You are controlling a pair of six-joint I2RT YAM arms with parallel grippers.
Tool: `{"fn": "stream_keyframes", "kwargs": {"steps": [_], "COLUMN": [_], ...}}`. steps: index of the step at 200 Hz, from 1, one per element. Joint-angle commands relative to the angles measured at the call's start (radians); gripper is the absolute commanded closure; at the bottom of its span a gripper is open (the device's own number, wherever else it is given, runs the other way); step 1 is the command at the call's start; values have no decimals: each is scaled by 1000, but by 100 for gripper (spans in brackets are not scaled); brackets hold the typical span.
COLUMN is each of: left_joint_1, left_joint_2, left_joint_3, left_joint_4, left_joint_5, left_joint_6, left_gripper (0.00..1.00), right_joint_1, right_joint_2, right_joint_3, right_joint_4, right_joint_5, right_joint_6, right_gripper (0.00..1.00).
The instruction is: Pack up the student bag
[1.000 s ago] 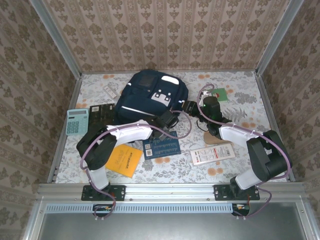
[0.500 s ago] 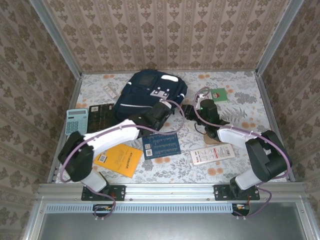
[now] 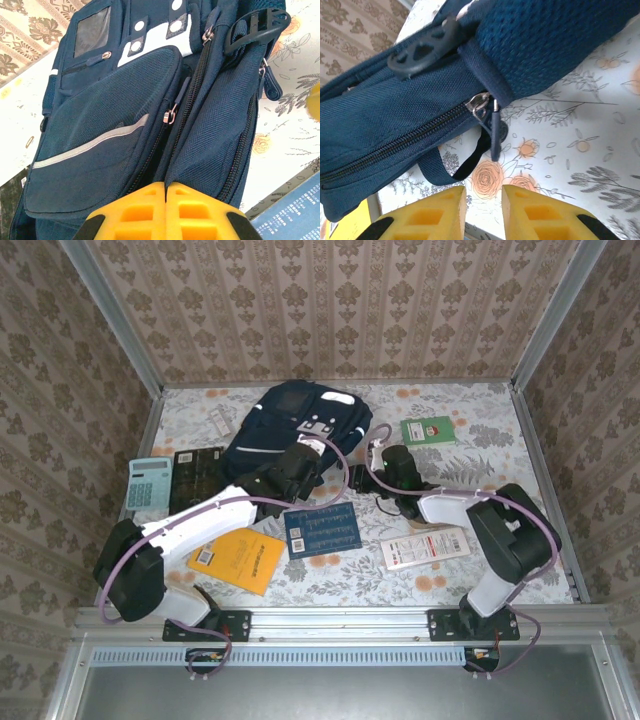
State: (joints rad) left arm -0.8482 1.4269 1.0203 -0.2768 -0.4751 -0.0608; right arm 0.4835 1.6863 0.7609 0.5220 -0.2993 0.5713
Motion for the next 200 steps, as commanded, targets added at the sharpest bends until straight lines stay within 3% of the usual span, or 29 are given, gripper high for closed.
{"fn": "stream_keyframes", "kwargs": {"steps": [1, 32, 85, 200], "left_joint_1": [15, 17, 18, 21], "left_joint_2": [-34, -31, -34, -39], "left_joint_3": [9, 14, 17, 24], "left_joint_4": [62, 56, 51, 44], "left_joint_5": [-20, -5, 13, 41], "left_joint_6": [-36, -42, -47, -54], "left_gripper": [100, 100, 100, 100], "right_joint_1": [8, 13, 6, -2], "right_joint_2": [54, 102, 116, 161], "right_joint_3": [65, 92, 111, 130], "right_joint_4": [62, 100, 33, 18], "right_joint_5": [-59, -86, 17, 146], "right_joint_6": [-3, 19, -23, -79], "right_gripper": [73, 71, 66, 66]}}
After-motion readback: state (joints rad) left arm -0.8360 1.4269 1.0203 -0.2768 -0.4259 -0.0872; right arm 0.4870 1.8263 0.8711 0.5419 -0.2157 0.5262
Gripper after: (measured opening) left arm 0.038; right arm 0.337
